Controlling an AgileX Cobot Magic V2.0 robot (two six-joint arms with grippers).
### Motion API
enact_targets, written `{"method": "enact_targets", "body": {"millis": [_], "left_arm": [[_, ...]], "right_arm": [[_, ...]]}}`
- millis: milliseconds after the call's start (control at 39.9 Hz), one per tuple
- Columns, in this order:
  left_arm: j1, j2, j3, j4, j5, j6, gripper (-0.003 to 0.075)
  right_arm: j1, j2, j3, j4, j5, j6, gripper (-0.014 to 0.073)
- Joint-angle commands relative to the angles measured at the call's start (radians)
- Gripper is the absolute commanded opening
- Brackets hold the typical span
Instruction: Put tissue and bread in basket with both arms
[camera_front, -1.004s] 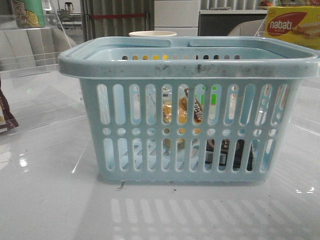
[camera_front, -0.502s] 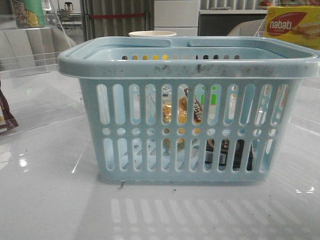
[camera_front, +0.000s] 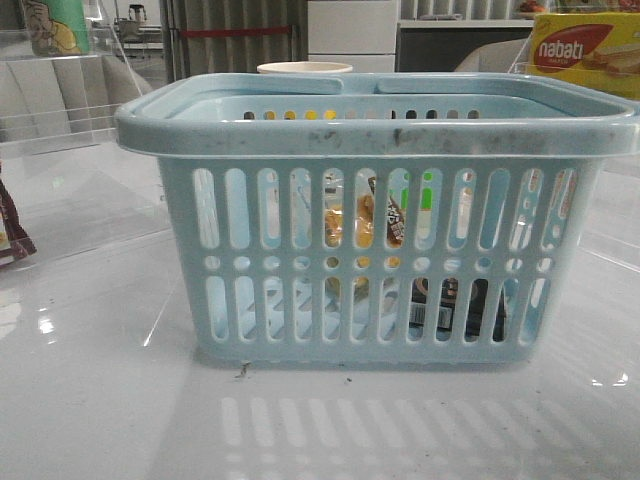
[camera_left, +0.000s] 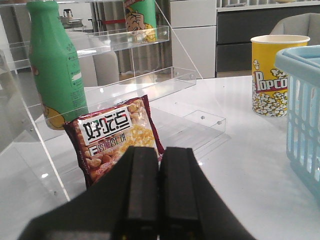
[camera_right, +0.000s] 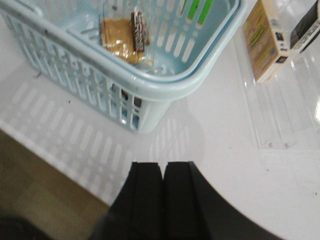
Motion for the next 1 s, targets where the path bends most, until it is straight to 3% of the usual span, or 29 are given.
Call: {"method": "enact_targets", "body": {"millis": [0, 201, 376, 552, 978], "left_arm": [[0.001, -0.017, -0.001, -0.006, -0.087, 0.002, 0.0097], [0.001, -0.017, -0.001, -0.006, -0.087, 0.002, 0.0097], [0.001, -0.017, -0.001, -0.006, -0.087, 0.002, 0.0097], [0.001, -0.017, -0.001, -0.006, -0.087, 0.002, 0.0097], [0.001, -0.017, -0.001, -0.006, -0.087, 0.002, 0.0097]], "right_arm": [[-0.068, -0.054, 0.047, 0.011, -0.262, -0.006, 0.0058], [-0.232, -0.244, 0.278, 0.018, -0.592, -0.006, 0.0058], [-0.349, -0.406, 0.471, 0.021, -0.709, -0.006, 0.0058], [-0.397, -0.503, 0.610, 0.069, -0.731, -0.006, 0.0058], [-0.417, -0.536, 0.780, 0.102, -0.970, -0.006, 0.0058]]}}
